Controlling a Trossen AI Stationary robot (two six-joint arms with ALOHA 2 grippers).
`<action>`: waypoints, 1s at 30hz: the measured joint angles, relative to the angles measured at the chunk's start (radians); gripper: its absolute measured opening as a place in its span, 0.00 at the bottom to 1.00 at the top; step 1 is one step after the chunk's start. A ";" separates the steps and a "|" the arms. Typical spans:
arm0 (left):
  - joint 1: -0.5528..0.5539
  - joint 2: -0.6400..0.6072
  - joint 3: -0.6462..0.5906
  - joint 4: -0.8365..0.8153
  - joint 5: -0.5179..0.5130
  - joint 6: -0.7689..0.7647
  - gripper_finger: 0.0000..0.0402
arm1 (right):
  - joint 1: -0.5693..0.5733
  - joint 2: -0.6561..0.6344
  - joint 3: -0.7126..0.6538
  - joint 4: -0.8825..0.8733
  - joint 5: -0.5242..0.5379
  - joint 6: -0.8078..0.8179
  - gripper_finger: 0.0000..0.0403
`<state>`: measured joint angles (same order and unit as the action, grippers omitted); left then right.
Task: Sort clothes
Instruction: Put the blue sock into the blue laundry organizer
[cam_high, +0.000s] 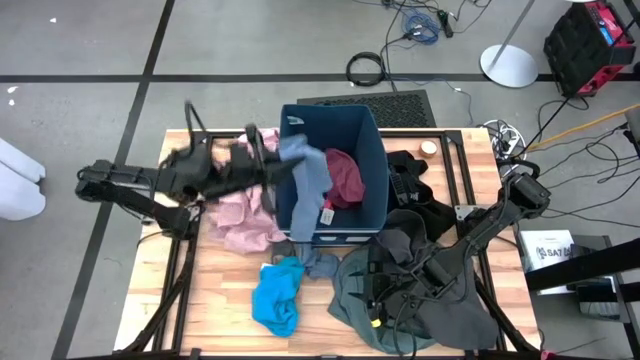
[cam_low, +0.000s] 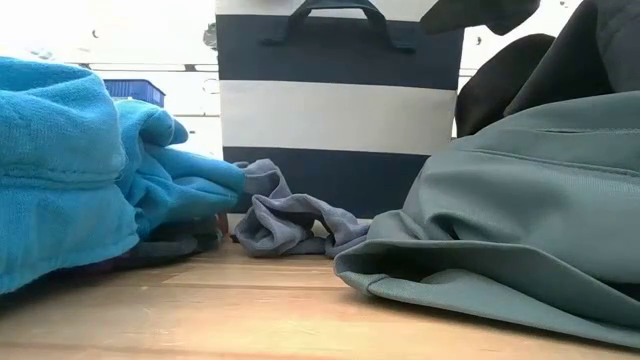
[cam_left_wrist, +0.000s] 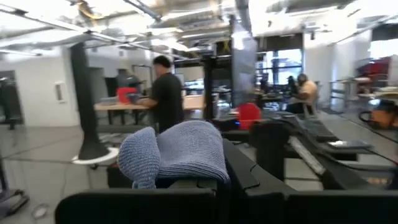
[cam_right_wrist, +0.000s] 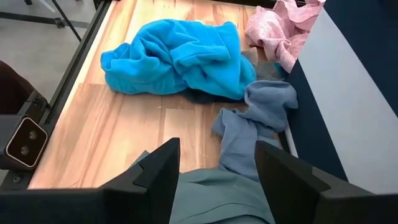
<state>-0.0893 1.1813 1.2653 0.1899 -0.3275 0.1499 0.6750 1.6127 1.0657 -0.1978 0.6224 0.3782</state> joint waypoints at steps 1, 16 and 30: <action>0.038 0.000 0.013 -0.011 0.031 -0.024 0.00 | 0.000 0.000 0.000 0.000 0.000 0.000 0.49; 0.347 0.038 0.040 -0.011 0.224 -0.260 0.00 | 0.000 0.000 0.000 -0.002 0.000 0.000 0.49; 0.479 0.206 0.040 -0.026 0.381 -0.449 0.02 | 0.000 0.000 0.000 -0.002 0.000 -0.001 0.49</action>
<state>0.3892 1.3873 1.3052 0.1643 0.0535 -0.2989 0.6750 1.6123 1.0657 -0.1993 0.6224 0.3775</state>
